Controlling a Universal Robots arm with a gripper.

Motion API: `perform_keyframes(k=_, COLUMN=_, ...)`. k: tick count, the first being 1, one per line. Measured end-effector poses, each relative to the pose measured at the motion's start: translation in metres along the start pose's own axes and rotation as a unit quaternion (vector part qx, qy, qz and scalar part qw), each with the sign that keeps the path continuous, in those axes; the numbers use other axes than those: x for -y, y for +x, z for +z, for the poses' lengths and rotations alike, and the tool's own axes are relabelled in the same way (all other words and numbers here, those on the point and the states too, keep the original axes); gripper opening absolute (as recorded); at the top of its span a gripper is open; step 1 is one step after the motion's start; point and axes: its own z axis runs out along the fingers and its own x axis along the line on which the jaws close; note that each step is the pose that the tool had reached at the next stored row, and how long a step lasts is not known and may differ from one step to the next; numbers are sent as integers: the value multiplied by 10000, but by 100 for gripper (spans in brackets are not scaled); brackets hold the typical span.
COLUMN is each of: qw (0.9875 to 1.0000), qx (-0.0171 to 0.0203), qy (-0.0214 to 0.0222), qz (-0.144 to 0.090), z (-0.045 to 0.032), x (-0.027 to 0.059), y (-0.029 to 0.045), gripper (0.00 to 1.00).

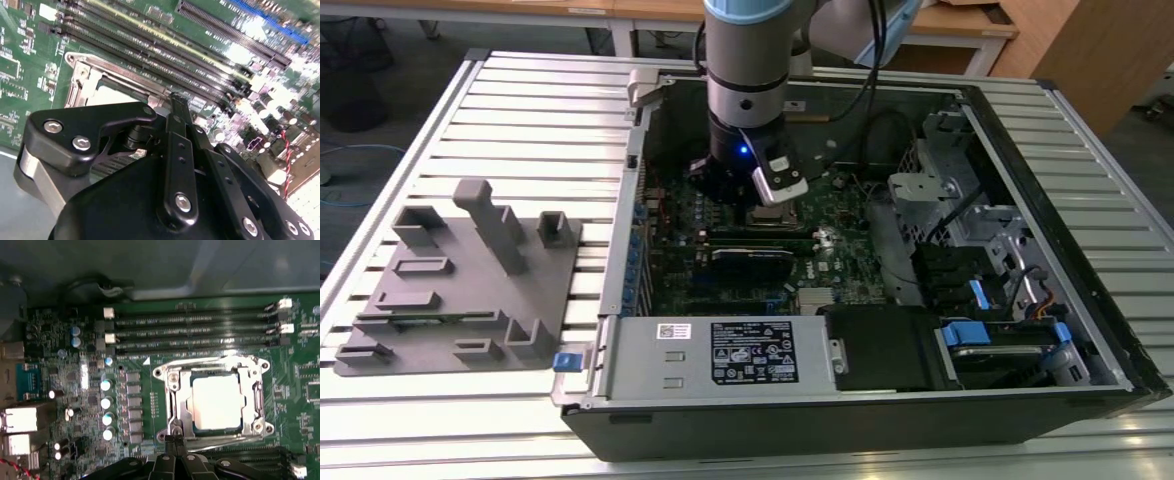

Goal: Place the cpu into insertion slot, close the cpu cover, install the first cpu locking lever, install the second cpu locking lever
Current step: 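Install the second cpu locking lever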

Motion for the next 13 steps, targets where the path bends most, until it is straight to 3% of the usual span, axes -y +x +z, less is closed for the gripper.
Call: perform_keyframes(k=13, qw=10000, qx=-2, qy=-15, qz=1, z=16, x=14, y=20, gripper=11)
